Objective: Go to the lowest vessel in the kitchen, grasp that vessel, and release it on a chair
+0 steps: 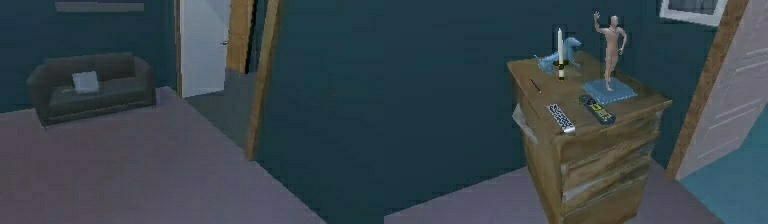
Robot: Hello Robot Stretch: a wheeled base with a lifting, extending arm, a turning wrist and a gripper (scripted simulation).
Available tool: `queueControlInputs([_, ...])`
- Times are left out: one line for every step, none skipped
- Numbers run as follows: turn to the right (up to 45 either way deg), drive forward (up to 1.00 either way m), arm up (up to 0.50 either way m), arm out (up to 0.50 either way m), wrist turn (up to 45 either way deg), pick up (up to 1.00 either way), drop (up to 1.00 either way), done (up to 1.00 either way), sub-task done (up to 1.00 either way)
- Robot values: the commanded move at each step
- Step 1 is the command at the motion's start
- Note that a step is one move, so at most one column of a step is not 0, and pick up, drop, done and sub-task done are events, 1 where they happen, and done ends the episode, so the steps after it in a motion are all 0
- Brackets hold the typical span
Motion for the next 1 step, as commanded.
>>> queueControlInputs([-3.0,0.00,0.00,0.00,0.0,0.00,0.00,0.00,0.00])
